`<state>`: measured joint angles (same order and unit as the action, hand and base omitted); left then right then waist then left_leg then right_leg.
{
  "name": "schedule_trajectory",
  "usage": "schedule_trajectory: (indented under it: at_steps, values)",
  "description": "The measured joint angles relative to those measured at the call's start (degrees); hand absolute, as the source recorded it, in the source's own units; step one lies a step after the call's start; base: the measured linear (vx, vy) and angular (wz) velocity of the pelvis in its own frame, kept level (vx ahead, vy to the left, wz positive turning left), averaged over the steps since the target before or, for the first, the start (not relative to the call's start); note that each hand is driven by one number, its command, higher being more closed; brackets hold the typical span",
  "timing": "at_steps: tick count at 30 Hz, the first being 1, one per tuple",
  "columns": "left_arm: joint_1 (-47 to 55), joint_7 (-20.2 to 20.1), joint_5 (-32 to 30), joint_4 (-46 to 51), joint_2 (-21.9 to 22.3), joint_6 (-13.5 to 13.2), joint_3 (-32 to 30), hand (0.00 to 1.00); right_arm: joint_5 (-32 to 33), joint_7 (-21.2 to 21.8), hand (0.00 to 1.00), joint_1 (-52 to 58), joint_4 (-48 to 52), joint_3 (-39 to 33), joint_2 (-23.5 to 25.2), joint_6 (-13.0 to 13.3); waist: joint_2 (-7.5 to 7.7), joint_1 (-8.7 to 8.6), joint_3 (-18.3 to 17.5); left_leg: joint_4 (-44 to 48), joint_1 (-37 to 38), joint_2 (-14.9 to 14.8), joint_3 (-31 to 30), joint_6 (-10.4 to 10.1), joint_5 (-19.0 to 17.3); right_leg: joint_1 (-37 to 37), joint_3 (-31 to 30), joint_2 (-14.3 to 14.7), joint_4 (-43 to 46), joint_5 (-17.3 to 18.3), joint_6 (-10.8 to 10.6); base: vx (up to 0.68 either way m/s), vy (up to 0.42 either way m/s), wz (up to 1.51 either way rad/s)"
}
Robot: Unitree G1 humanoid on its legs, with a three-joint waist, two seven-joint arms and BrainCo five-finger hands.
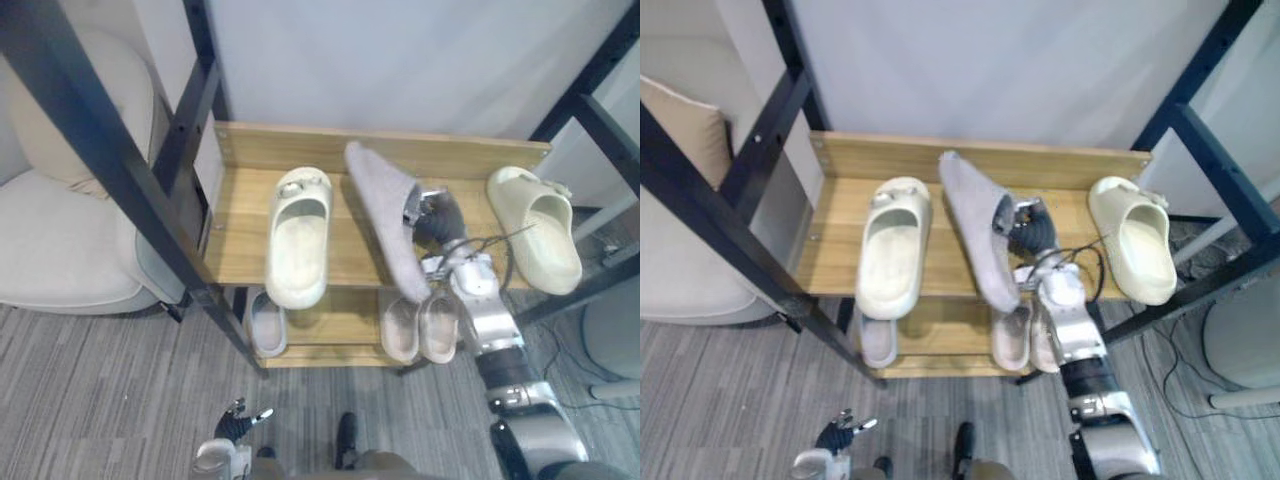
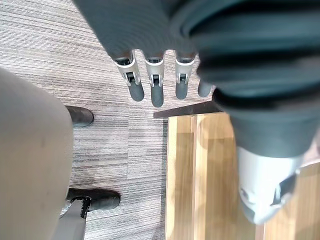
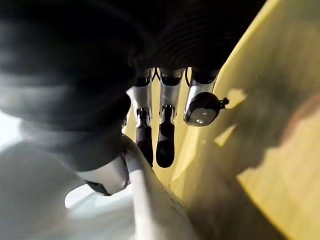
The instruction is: Organize the slippers on the shoe rack
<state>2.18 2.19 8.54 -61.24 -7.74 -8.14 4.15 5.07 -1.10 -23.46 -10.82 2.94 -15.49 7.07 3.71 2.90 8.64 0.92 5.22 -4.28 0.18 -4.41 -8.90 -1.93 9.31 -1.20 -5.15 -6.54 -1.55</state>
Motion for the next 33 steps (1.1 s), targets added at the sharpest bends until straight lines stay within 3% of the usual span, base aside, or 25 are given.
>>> schedule_trajectory:
  at_steps: [11,18,25,33]
  values:
    - [-0.2,0.1,-1.2,-0.2,0.1,0.0,0.0,0.0,2.1,0.1,1.0,9.9,14.0,0.4,4.7,1.8,-0.11,-0.05,0.0,0.2,0.9,0.4,-0.6,0.2,-0.1,1.3,0.5,-0.7,-0.3,0.2,-0.3,0.0,0.015,0.03]
    - [-0.4,0.4,-1.8,-1.0,0.5,0.0,0.2,0.0,4.6,2.8,1.0,15.1,22.9,5.1,6.3,4.2,-0.87,-0.16,-0.4,0.4,0.8,0.3,-0.9,0.2,-0.1,1.4,0.8,-0.8,-0.2,0.3,-0.4,-0.01,0.002,0.01]
    - [-0.9,1.2,-1.8,-2.2,0.8,-0.3,0.8,0.0,6.8,6.2,1.0,18.1,29.0,9.9,5.7,5.3,-1.59,-0.21,-0.8,0.4,0.7,0.5,-1.3,0.4,0.0,1.5,1.1,-1.0,0.0,0.3,-0.4,0.0,0.007,0.02]
    - [-1.5,1.2,-1.8,-3.8,0.5,-0.5,4.1,0.0,6.3,10.8,1.0,24.0,31.2,16.0,0.9,5.9,-2.07,-0.88,-1.6,2.2,1.1,1.8,-3.5,0.7,0.2,3.7,2.8,-2.3,0.0,0.3,-0.4,-0.03,0.025,0.14]
